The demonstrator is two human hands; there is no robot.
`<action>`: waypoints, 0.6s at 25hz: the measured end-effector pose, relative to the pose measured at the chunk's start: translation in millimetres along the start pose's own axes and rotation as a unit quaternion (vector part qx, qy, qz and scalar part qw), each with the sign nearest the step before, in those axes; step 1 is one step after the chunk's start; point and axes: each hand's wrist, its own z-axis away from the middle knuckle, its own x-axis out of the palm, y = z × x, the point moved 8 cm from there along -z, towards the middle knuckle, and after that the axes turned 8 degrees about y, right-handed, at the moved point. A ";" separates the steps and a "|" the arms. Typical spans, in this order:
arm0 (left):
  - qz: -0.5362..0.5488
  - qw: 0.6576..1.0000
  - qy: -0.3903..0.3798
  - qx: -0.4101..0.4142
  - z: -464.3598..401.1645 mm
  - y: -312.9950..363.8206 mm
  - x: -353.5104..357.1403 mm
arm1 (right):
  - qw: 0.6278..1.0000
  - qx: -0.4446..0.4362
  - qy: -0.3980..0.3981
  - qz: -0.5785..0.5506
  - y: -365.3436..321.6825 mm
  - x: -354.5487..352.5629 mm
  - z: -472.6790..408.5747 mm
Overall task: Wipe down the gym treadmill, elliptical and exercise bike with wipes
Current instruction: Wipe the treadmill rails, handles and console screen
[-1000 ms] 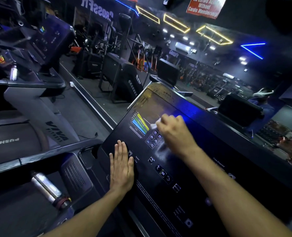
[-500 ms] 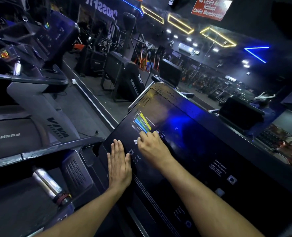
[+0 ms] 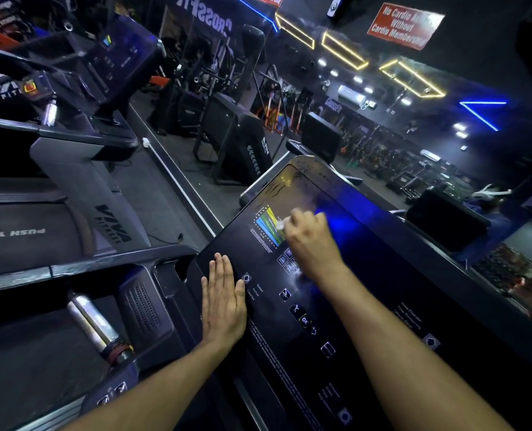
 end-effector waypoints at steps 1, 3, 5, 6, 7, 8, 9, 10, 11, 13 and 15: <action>-0.002 1.000 -0.001 0.001 -0.3 0.0 -0.1 | 0.999 -0.028 -0.012 -0.009 -24.1 3.7 5.2; -0.002 1.000 -0.001 0.003 -0.1 -0.5 -0.3 | 0.997 -0.065 -0.022 -0.036 -45.0 6.7 4.3; -0.001 1.000 -0.002 0.009 -0.8 0.0 -0.4 | 0.997 -0.050 -0.031 -0.047 -15.6 7.1 -11.3; -0.011 1.000 -0.003 0.014 -0.9 -0.9 -0.2 | 0.998 -0.025 -0.027 -0.044 10.4 6.2 -21.1; -0.031 0.999 -0.003 0.023 -1.5 -2.7 -0.1 | 0.999 0.007 -0.025 -0.042 39.1 4.5 -30.7; -0.056 0.998 -0.003 0.036 -1.9 -4.7 -0.3 | 0.998 0.033 -0.025 -0.039 64.7 4.2 -38.7; -0.077 0.996 -0.003 0.050 -2.2 -6.5 -0.3 | 0.998 0.050 -0.016 -0.035 81.6 2.7 -45.6; -0.090 0.994 -0.003 0.060 -2.4 -8.2 -0.5 | 0.998 0.055 -0.008 -0.034 87.4 2.9 -50.3; -0.094 0.993 -0.005 0.067 -2.6 -9.5 -0.8 | 0.998 0.057 0.001 -0.029 81.6 3.5 -52.2; -0.093 0.993 -0.006 0.071 -1.6 -11.0 -0.6 | 1.000 0.020 -0.003 -0.020 39.4 16.0 -41.6; -0.092 0.993 -0.007 0.075 -1.7 -11.4 0.3 | 0.996 -0.031 -0.068 -0.051 -24.6 31.3 -28.1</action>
